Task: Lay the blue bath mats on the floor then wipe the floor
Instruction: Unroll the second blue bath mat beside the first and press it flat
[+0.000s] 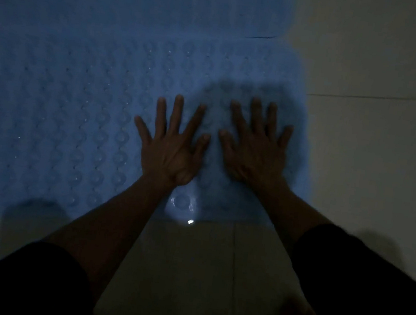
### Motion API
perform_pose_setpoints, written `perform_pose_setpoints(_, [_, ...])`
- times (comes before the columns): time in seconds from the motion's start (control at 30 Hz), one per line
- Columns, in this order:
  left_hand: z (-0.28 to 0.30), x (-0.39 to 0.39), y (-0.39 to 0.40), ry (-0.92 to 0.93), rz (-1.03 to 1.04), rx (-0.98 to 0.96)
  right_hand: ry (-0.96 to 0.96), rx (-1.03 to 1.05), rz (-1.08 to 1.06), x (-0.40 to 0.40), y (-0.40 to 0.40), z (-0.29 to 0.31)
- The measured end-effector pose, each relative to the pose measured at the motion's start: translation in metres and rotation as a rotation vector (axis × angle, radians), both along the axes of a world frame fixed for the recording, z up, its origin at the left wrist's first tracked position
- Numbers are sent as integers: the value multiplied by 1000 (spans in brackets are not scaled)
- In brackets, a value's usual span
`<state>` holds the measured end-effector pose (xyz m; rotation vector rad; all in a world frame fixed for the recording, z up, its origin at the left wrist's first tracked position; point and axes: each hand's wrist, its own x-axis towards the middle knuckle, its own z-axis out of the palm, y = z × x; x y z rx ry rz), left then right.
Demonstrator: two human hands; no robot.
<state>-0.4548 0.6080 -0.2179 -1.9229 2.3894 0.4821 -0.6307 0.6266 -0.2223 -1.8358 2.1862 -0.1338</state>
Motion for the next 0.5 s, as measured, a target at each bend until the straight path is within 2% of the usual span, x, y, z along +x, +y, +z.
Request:
perform_pose_setpoints(0.17, [0,5,44,-47,62,8,44,-60,17,2,48,-7])
perform_pose_setpoints(0.5, [-1,0,48,-58,118,4,50,-167,20,5,50,-12])
